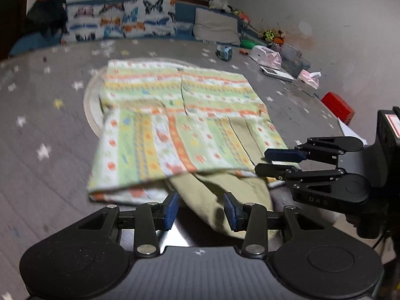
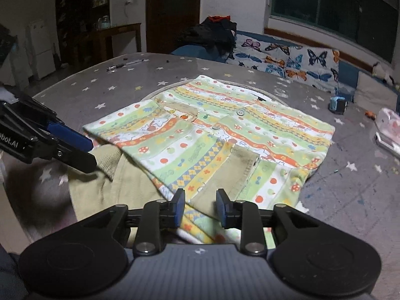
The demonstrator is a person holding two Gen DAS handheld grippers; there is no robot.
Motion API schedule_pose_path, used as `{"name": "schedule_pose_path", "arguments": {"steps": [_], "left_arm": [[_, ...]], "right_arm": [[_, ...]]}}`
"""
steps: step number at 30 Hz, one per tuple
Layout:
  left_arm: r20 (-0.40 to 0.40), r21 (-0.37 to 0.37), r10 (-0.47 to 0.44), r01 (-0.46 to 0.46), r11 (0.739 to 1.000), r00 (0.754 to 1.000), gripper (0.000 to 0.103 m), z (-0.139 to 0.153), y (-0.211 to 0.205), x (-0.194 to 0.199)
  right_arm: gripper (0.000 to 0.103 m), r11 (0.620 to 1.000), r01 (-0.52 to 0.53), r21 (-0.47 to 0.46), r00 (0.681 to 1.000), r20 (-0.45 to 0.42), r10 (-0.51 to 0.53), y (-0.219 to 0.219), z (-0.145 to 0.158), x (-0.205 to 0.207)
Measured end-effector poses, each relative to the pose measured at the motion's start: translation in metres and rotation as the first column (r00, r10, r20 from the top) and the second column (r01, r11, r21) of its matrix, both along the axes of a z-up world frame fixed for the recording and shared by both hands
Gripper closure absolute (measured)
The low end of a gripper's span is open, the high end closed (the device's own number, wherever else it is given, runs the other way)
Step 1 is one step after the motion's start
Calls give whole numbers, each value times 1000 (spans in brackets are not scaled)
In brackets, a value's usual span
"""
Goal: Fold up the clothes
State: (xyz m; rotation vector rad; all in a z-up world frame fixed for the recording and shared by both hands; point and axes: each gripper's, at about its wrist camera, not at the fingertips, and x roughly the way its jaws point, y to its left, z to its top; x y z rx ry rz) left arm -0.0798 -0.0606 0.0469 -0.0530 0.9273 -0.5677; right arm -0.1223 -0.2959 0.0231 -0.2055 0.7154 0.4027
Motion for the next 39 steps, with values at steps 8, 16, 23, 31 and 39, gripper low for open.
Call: {"name": "schedule_pose_path", "arguments": {"steps": [8,16,23,31,39], "left_arm": [[-66,-58,-24,21,998,998,83,-4,-2,0],[-38,-157,-23,17,987,999,91,26,-1,22],[-20,-176,-48,44,983,999,91,41,-10,49],[70,-148,-76,85,985,995,59,41,12,33],[286,117,-107,76,990,952,43,27,19,-1]], "right_arm": [[59,993,-65,-95,997,33,68,-8,5,-34],[48,960,-189,-208,972,98,213,5,-9,-55],[54,960,-204,-194,952,188,240,31,-15,-35],[90,986,-168,6,982,92,167,23,0,13],[90,984,-112,138,994,26,109,2,18,39]]}}
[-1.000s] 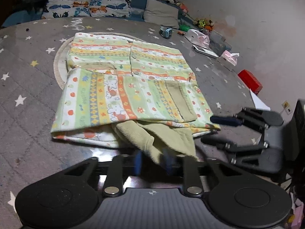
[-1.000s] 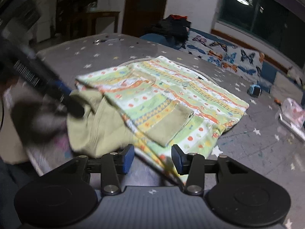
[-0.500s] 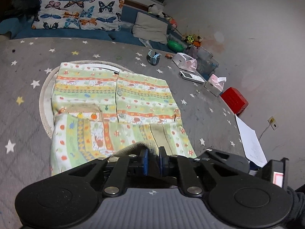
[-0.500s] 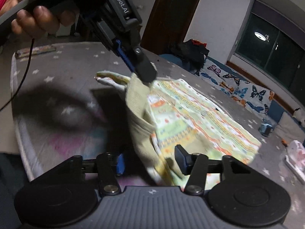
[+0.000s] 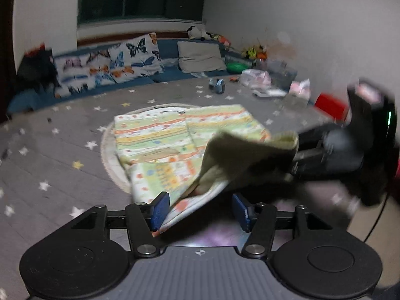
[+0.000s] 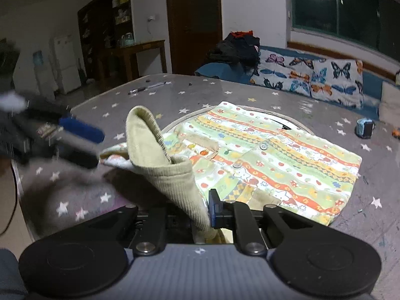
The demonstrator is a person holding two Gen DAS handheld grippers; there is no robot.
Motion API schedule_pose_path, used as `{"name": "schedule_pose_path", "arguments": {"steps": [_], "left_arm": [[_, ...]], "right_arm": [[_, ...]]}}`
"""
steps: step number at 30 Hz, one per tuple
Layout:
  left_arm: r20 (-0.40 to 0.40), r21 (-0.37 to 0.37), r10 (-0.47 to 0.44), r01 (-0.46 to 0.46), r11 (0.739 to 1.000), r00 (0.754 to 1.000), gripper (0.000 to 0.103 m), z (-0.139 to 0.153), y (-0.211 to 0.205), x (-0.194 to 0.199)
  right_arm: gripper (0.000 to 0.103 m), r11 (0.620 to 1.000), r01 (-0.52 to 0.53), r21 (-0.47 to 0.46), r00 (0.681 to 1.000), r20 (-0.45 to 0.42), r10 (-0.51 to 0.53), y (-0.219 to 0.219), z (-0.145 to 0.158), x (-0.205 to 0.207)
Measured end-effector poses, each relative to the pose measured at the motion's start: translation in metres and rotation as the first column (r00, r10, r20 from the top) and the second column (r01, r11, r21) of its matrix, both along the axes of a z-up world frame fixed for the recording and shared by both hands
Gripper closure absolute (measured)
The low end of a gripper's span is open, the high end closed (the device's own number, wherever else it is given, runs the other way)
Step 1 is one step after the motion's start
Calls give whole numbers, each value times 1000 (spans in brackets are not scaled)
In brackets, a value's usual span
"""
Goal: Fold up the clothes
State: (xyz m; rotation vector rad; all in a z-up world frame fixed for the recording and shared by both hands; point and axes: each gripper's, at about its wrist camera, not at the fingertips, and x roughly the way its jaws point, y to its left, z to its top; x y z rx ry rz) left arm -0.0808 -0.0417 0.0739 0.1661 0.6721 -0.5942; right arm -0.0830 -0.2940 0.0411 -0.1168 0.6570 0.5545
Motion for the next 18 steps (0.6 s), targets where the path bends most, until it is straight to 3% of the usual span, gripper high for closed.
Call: {"name": "schedule_pose_path", "arguments": {"steps": [3,8,10,12,14,18], "left_arm": [[89,121,-12,1,993,996,42,-11,-12,-3],[172,270,-41,-7,963,984,43,-32,-25,2],[199,312,-50,-15,950,979,50,-38,-27,4],[234,343,-65,-20,939,970,64,-42,-25,3],[270,370,-85,-22,929,959,68,-43,-23,0],[316,403,-140,1,915,938,93,-42,-19,-8]], "right_arm": [[90,1000,10,0,1000,3,-10,-3,2,2],[90,1000,25,4,1000,10,-25,-4,2,2],[90,1000,29,-2,999,20,-29,-2,2,1],[91,999,34,-11,999,32,-33,1,1,0],[92,999,35,-16,999,42,-35,2,0,-4],[95,999,36,-27,997,65,-34,5,-2,-9]]}}
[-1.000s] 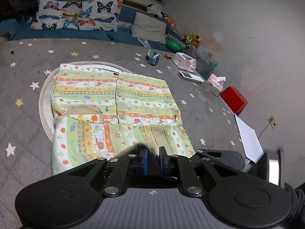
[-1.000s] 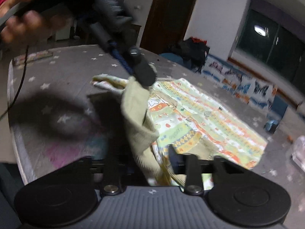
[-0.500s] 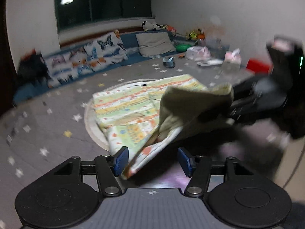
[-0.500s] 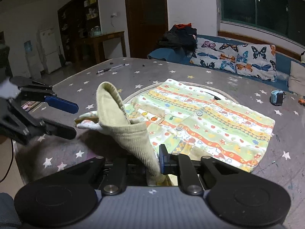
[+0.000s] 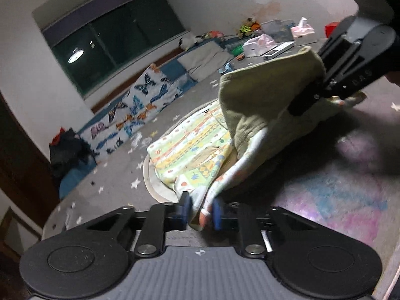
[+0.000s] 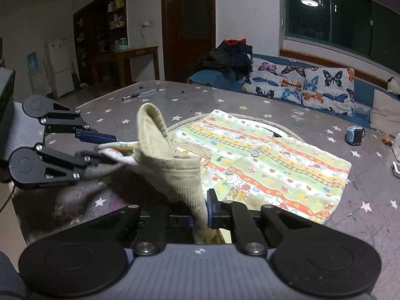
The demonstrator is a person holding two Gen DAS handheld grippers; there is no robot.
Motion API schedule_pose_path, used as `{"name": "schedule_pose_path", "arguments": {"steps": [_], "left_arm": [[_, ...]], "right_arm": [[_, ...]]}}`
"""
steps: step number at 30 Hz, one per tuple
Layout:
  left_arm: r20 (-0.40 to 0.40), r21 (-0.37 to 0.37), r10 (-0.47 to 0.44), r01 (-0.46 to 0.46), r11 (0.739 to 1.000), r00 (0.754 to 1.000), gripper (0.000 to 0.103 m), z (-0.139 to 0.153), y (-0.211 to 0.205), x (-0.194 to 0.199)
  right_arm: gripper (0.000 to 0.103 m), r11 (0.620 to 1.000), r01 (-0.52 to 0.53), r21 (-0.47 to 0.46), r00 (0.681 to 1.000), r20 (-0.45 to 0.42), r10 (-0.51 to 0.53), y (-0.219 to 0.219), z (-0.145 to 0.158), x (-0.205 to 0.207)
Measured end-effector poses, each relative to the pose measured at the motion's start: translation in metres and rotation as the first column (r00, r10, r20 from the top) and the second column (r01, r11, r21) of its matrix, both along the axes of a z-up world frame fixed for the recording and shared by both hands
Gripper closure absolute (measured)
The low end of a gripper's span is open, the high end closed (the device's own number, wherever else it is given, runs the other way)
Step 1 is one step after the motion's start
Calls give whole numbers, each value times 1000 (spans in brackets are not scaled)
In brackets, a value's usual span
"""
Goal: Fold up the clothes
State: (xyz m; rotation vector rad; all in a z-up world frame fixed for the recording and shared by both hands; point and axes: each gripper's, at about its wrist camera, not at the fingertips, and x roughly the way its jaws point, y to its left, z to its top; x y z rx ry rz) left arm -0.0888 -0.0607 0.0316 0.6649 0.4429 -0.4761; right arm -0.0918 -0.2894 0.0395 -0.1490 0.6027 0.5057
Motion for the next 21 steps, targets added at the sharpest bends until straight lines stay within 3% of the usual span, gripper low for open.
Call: {"name": "schedule_pose_path", "arguments": {"steps": [5,9,16,21], "left_arm": [[16,2,-50,50,999,999,96,8,4,-14],[-29,0,-109,109,994,994,96,21,5,-40],[-224,-89,-199,183,979,954,96,51,18,-96],[-273,-112,-213,188,976,938,96,59,19,-100]], "right_arm": [[97,1000,-8,-11,999,31,8,1,6,-10],[97,999,-29,-24,999,46,30,-4,16,-29],[97,987,-145,-71,989,27,147,-8,43,-100],[97,973,-200,-113,980,-15,200,-5,51,-122]]}}
